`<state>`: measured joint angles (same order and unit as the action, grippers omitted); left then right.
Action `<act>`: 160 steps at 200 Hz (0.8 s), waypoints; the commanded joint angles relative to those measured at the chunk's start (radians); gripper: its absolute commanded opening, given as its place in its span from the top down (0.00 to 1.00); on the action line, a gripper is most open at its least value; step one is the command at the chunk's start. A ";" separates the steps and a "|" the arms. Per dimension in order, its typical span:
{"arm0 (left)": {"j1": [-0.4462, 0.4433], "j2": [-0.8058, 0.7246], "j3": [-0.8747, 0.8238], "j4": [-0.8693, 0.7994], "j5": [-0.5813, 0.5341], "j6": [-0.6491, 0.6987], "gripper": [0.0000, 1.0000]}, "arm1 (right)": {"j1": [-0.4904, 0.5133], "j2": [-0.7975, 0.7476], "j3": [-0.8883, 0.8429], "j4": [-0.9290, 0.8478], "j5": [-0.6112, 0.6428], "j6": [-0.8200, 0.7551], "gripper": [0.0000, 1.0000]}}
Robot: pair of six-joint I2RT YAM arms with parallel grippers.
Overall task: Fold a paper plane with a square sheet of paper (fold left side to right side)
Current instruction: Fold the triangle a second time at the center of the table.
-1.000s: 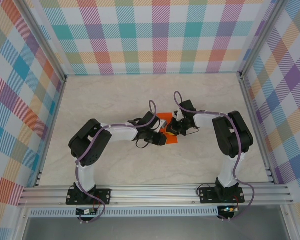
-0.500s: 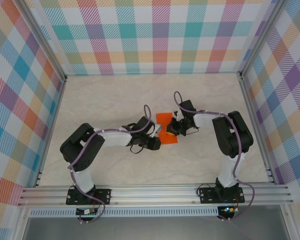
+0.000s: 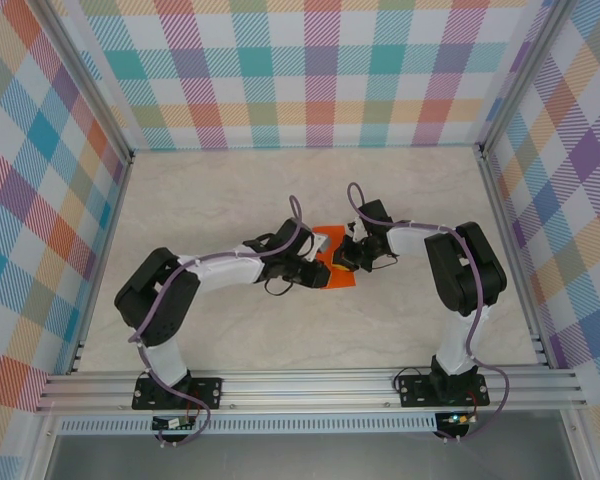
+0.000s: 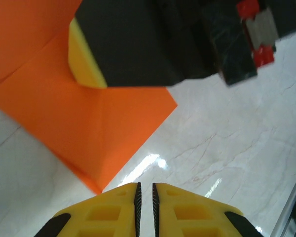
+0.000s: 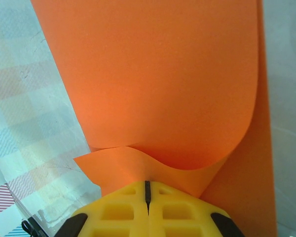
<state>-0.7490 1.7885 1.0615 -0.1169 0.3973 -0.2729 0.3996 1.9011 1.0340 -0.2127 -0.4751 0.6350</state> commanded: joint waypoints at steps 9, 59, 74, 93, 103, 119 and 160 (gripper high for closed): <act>0.010 0.084 0.048 0.008 0.063 -0.002 0.84 | 0.004 0.030 -0.012 -0.097 0.071 -0.020 0.95; 0.011 0.131 0.055 -0.005 0.032 0.015 0.83 | 0.004 0.030 -0.010 -0.105 0.074 -0.021 0.95; 0.016 0.120 0.036 -0.004 -0.002 0.014 0.84 | 0.004 0.029 -0.008 -0.108 0.076 -0.023 0.95; 0.038 0.109 -0.001 0.032 0.006 -0.009 0.84 | 0.004 0.028 -0.006 -0.111 0.081 -0.027 0.95; 0.053 0.101 -0.029 0.062 0.018 -0.028 0.84 | 0.004 0.027 -0.006 -0.114 0.081 -0.028 0.95; 0.068 0.102 -0.049 0.093 0.052 -0.041 0.84 | 0.005 0.029 -0.009 -0.111 0.082 -0.029 0.95; 0.066 0.136 -0.061 0.106 0.082 -0.038 0.84 | 0.004 0.027 -0.003 -0.115 0.082 -0.029 0.95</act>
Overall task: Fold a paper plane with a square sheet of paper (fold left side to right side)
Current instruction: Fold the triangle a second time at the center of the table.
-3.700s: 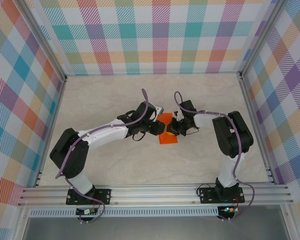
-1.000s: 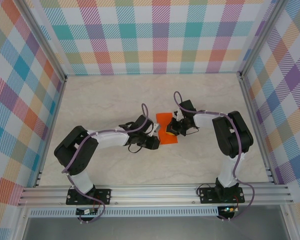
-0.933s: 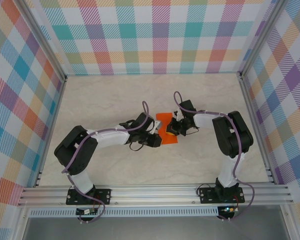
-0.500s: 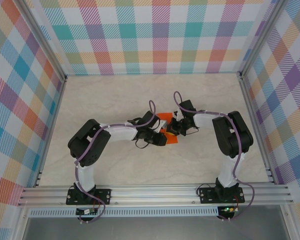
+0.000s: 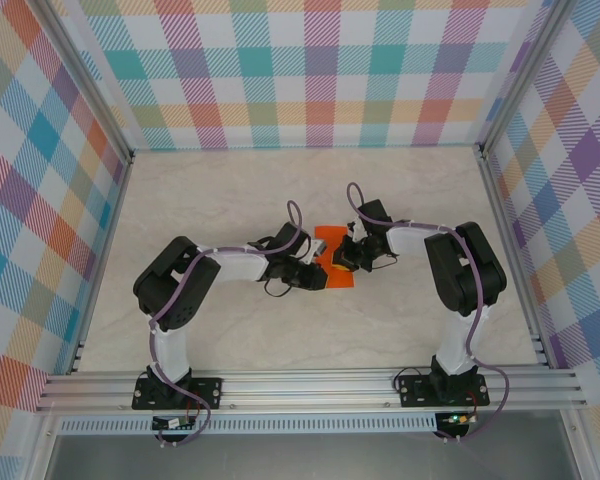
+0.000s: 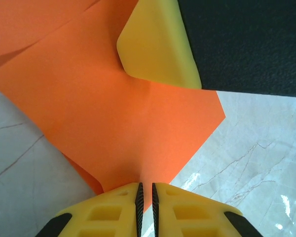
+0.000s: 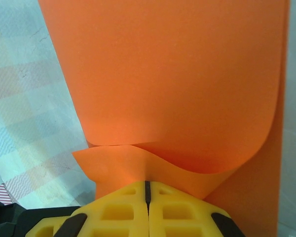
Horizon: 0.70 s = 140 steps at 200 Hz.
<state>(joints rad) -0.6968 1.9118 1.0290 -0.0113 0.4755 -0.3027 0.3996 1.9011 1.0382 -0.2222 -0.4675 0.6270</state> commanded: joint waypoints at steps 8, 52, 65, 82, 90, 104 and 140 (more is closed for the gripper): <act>0.016 0.016 -0.034 0.002 0.000 -0.008 0.84 | 0.005 0.025 -0.006 -0.105 0.073 -0.025 0.95; 0.014 0.009 -0.083 0.039 0.011 -0.025 0.91 | -0.021 -0.083 -0.010 -0.034 -0.004 -0.036 0.95; 0.014 0.010 -0.090 0.046 0.014 -0.029 0.95 | -0.025 -0.141 -0.007 -0.047 -0.026 -0.069 0.95; 0.015 0.011 -0.096 0.047 0.012 -0.030 0.97 | -0.023 -0.190 -0.025 -0.079 -0.055 -0.101 0.97; 0.015 0.009 -0.097 0.051 0.012 -0.031 0.98 | -0.020 -0.201 -0.045 -0.074 -0.072 -0.103 0.98; 0.015 0.006 -0.098 0.049 0.009 -0.030 0.98 | -0.008 -0.211 -0.079 -0.050 -0.098 -0.091 0.98; 0.014 0.004 -0.093 0.039 0.005 -0.024 0.98 | 0.035 -0.161 -0.116 0.046 -0.095 -0.033 0.98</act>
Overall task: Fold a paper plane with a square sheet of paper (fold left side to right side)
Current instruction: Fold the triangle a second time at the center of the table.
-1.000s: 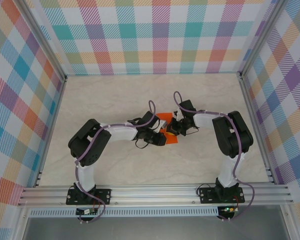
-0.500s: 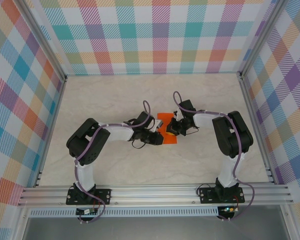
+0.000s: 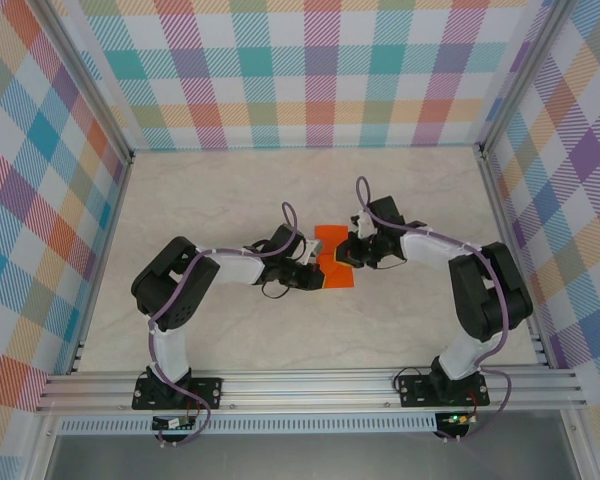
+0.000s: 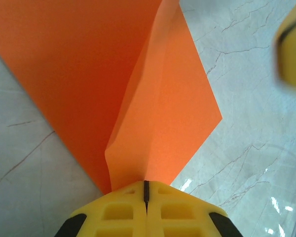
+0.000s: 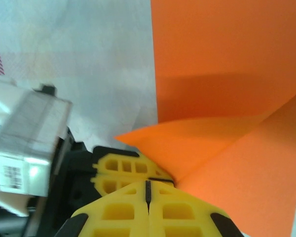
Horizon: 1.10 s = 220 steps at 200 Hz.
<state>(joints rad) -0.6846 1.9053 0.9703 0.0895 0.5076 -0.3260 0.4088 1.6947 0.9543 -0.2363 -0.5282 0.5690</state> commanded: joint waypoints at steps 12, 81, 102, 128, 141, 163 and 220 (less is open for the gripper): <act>0.003 0.010 -0.034 -0.066 -0.030 0.001 0.98 | 0.038 0.067 -0.024 0.071 -0.032 0.028 0.98; 0.002 0.005 -0.029 -0.077 -0.039 0.004 0.99 | 0.076 0.130 0.012 0.070 0.000 0.013 0.98; 0.002 0.004 -0.027 -0.085 -0.040 0.011 0.99 | 0.078 0.152 0.017 0.072 0.008 0.009 0.98; 0.002 0.002 -0.024 -0.089 -0.044 0.012 0.99 | 0.078 0.164 0.027 0.063 0.039 0.004 0.98; 0.002 0.001 -0.024 -0.088 -0.044 0.011 0.99 | 0.078 0.165 0.032 0.049 0.066 -0.003 0.97; 0.002 0.003 -0.024 -0.089 -0.048 0.011 0.99 | 0.078 0.174 0.048 0.013 0.111 -0.017 0.97; 0.002 0.002 -0.025 -0.095 -0.053 0.015 0.99 | 0.075 0.187 0.087 -0.087 0.220 -0.057 0.97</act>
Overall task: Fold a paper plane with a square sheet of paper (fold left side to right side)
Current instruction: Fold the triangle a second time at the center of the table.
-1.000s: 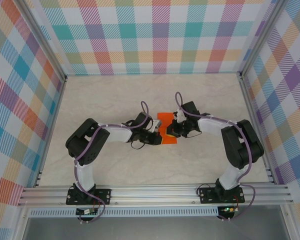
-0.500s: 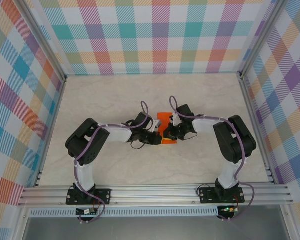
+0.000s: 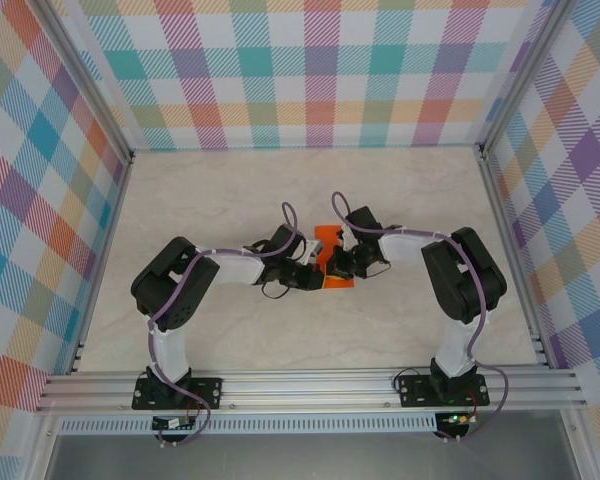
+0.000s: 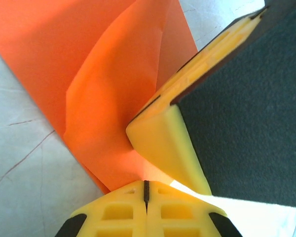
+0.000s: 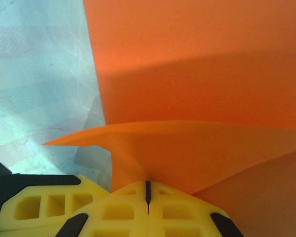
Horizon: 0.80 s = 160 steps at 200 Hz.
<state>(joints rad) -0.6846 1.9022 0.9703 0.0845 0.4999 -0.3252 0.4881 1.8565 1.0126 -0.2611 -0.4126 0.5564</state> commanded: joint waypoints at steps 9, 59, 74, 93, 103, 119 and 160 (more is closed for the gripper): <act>0.002 0.003 -0.025 -0.092 -0.044 0.015 0.99 | -0.008 0.027 0.032 -0.068 0.114 -0.046 0.97; 0.002 0.000 -0.030 -0.092 -0.046 0.015 0.99 | -0.045 0.044 0.053 -0.074 0.126 -0.066 0.97; 0.002 0.000 -0.031 -0.091 -0.047 0.014 0.99 | -0.058 0.049 0.062 -0.082 0.129 -0.077 0.97; 0.002 0.000 -0.033 -0.091 -0.049 0.014 0.99 | -0.077 0.052 0.072 -0.091 0.133 -0.089 0.96; 0.002 -0.002 -0.036 -0.091 -0.049 0.015 0.99 | -0.086 0.054 0.076 -0.097 0.137 -0.096 0.96; 0.002 -0.003 -0.036 -0.089 -0.049 0.015 0.99 | -0.102 0.061 0.082 -0.100 0.140 -0.107 0.96; 0.002 -0.011 -0.040 -0.091 -0.049 0.016 0.99 | -0.136 0.083 0.109 -0.120 0.143 -0.130 0.96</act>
<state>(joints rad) -0.6849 1.9003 0.9699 0.0845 0.4923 -0.3252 0.4004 1.8992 1.0977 -0.3538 -0.3851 0.4713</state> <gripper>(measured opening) 0.043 0.046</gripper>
